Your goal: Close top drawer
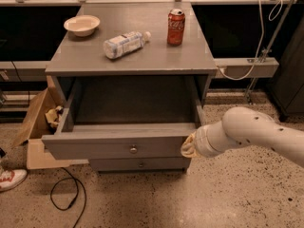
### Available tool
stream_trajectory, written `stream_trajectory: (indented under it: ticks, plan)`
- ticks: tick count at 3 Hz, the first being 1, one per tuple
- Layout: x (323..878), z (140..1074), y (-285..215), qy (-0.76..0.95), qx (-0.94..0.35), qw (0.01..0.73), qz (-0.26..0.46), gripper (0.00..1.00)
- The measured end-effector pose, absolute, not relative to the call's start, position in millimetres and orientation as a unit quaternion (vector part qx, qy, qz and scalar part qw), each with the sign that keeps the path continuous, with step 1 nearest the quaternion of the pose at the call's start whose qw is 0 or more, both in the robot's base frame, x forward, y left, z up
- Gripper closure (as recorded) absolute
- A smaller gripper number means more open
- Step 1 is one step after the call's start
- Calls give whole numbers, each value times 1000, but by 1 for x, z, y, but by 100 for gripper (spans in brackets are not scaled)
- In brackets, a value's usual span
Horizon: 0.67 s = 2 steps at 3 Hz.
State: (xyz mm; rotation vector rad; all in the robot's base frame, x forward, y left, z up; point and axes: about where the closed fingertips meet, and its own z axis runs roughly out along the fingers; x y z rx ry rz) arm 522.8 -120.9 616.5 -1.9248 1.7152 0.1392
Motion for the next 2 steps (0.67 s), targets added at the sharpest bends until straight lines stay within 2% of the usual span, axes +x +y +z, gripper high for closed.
stream_trajectory:
  ticks: [2]
  plan:
    - [574, 613, -116, 642, -704, 299, 38, 100]
